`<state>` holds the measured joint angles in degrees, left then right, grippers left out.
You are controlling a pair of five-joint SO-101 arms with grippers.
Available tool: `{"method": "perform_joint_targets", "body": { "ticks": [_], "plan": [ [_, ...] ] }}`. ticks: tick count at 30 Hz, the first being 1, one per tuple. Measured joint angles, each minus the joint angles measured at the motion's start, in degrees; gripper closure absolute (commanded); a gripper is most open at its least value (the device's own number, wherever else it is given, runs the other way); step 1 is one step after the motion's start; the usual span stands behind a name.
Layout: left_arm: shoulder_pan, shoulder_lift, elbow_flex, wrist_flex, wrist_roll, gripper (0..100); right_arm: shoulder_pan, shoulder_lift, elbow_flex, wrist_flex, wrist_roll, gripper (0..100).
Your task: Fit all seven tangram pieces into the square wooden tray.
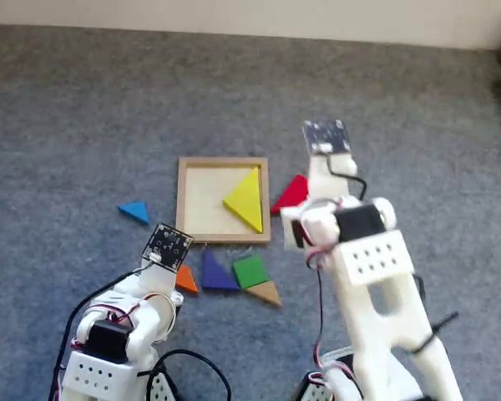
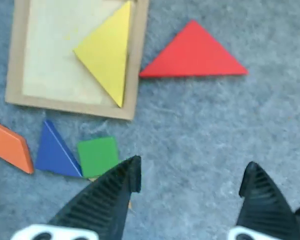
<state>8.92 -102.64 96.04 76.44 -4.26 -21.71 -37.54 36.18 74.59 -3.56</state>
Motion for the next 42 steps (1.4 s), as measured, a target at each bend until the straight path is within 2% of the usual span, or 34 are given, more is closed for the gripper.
{"method": "perform_joint_targets", "body": {
  "ticks": [9, 19, 34, 42],
  "plan": [
    [0.0, 0.0, 0.0, 0.0, 0.0, 99, 5.6, -13.5, 14.5, -0.3, 5.3, 69.1],
    [0.0, 0.0, 0.0, 0.0, 0.0, 99, 8.4, -14.9, 31.1, -12.3, 7.2, 69.1],
    [0.0, 0.0, 0.0, 0.0, 0.0, 99, 11.4, -15.5, 35.1, -14.3, 7.4, 69.1],
    [0.0, 0.0, 0.0, 0.0, 0.0, 99, 11.5, -15.5, 41.7, -20.8, 7.4, 69.1]
  ]
}}
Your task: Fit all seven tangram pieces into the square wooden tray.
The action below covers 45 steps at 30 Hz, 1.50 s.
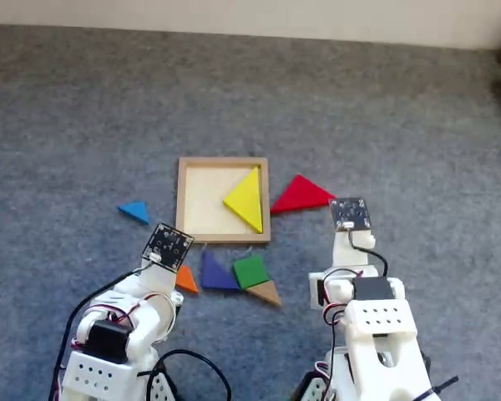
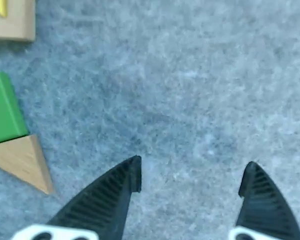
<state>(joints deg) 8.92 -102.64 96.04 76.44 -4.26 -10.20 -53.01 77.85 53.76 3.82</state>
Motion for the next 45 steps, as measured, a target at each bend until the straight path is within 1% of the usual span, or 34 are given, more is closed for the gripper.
{"method": "perform_joint_targets", "body": {
  "ticks": [19, 24, 32, 36, 41, 45],
  "plan": [
    [0.0, 0.0, 0.0, 0.0, 0.0, 99, 0.0, 0.0, 0.3, -0.5, 0.0, 69.1],
    [0.0, 0.0, 0.0, 0.0, 0.0, 99, 0.2, 0.0, -0.3, 3.3, 0.0, 69.1],
    [0.0, 0.0, 0.0, 0.0, 0.0, 99, 0.1, 0.0, -10.5, 4.0, 0.0, 69.1],
    [0.0, 0.0, 0.0, 0.0, 0.0, 99, -3.2, 0.0, -17.3, 4.0, -0.4, 69.1],
    [0.0, 0.0, 0.0, 0.0, 0.0, 99, -8.2, 0.2, -25.3, 4.0, -7.1, 69.1],
    [0.0, 0.0, 0.0, 0.0, 0.0, 99, -11.5, 7.3, -33.5, 4.0, -11.5, 69.1]
  ]
}}
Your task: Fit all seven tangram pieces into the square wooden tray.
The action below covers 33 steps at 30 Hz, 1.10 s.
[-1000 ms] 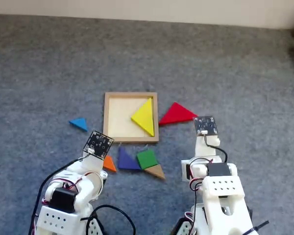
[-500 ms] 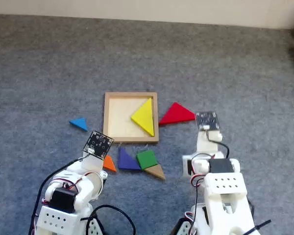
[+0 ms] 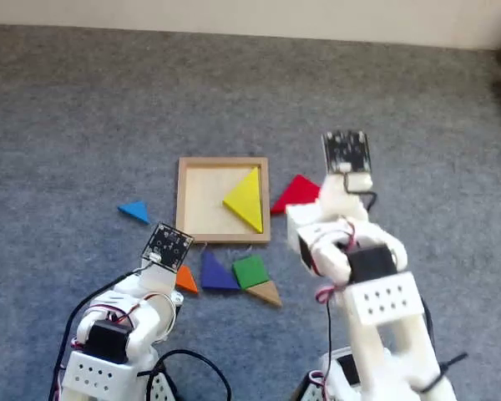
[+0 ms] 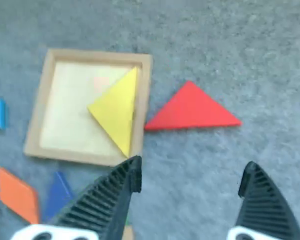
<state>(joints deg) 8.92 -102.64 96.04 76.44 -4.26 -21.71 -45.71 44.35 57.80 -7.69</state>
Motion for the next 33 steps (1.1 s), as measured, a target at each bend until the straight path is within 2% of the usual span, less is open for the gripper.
{"method": "perform_joint_targets", "body": {
  "ticks": [6, 11, 17, 24, 31, 33],
  "plan": [
    [0.0, 0.0, 0.0, 0.0, 0.0, 99, 0.0, 21.2, -15.3, -0.5, -5.7, 69.1],
    [0.0, 0.0, 0.0, 0.0, 0.0, 99, -0.1, 39.9, -25.4, -6.1, -6.6, 69.1],
    [0.0, 0.0, 0.0, 0.0, 0.0, 99, 0.0, 55.7, -34.5, -10.1, -6.7, 69.1],
    [0.0, 0.0, 0.0, 0.0, 0.0, 99, 1.6, 67.6, -42.1, -10.9, -6.7, 69.1],
    [0.0, 0.0, 0.0, 0.0, 0.0, 99, 3.9, 73.4, -44.6, -11.1, -6.7, 69.1],
    [0.0, 0.0, 0.0, 0.0, 0.0, 99, 3.9, 73.4, -44.7, -9.3, -3.6, 69.1]
  ]
}}
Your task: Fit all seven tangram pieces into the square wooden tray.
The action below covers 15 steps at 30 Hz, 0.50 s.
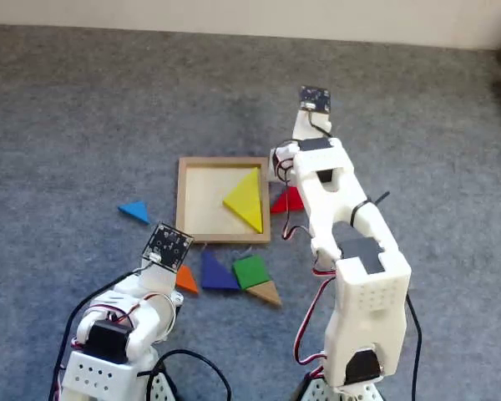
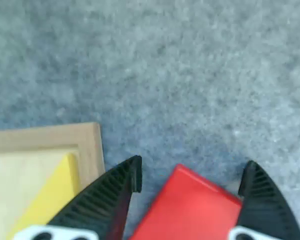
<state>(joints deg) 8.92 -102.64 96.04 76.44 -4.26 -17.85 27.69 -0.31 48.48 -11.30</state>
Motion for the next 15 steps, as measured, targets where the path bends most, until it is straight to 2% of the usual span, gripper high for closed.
{"method": "perform_joint_targets", "body": {
  "ticks": [6, 15],
  "plan": [
    [0.0, 0.0, 0.0, 0.0, 0.0, 99, 0.0, 0.0, -1.1, 8.8, 18.1, 69.1],
    [0.0, 0.0, 0.0, 0.0, 0.0, 99, 0.2, 0.0, -1.7, 20.3, 34.9, 69.1]
  ]
}}
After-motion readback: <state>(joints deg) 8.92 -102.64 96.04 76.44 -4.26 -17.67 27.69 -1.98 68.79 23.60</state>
